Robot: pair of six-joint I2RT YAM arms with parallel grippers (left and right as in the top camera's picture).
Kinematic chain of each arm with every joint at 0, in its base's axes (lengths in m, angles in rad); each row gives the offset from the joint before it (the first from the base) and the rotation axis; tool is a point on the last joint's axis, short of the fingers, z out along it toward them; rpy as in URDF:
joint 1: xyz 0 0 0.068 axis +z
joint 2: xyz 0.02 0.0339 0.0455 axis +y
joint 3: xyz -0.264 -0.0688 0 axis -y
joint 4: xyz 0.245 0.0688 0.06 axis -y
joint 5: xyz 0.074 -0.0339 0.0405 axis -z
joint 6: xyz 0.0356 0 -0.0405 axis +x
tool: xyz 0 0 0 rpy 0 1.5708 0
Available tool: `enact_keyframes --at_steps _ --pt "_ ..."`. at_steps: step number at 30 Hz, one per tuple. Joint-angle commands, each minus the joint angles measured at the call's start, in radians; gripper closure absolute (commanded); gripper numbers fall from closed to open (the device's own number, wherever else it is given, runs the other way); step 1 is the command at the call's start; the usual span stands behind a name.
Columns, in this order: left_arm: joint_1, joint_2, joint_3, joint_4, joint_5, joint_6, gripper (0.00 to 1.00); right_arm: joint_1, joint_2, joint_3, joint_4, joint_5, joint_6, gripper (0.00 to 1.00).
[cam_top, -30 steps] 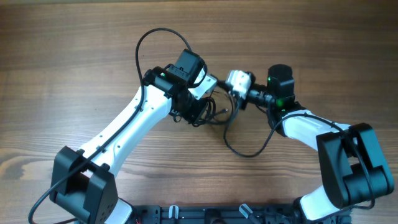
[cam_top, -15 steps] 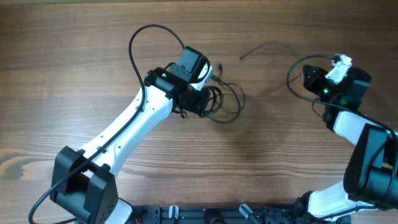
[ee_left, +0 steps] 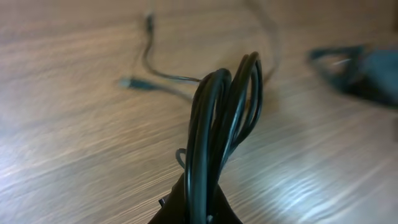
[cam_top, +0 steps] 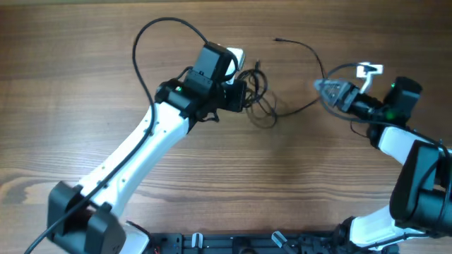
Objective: Untangle cables
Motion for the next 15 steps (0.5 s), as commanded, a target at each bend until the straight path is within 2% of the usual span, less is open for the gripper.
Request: enact_keyframes --at_steps 1,7,10,13,15 --pt "0.001 -0.06 0.003 0.026 0.099 -0.115 0.96 0.106 -0.006 0.006 0.002 -0.175 -0.02 0.0" --pt "0.001 -0.06 0.003 0.011 0.223 -0.107 0.96 0.278 -0.006 0.006 0.031 -0.108 -0.018 0.0" --pt "0.003 -0.06 0.003 0.0 0.222 -0.124 0.96 0.295 -0.006 0.006 0.032 -0.107 0.006 0.0" --pt "0.013 -0.06 0.003 0.004 0.215 -0.221 0.96 0.296 -0.006 0.006 0.028 -0.102 0.067 0.0" --pt "0.024 -0.06 0.003 0.003 0.216 -0.241 0.96 0.296 -0.006 0.006 0.03 -0.091 0.104 0.0"
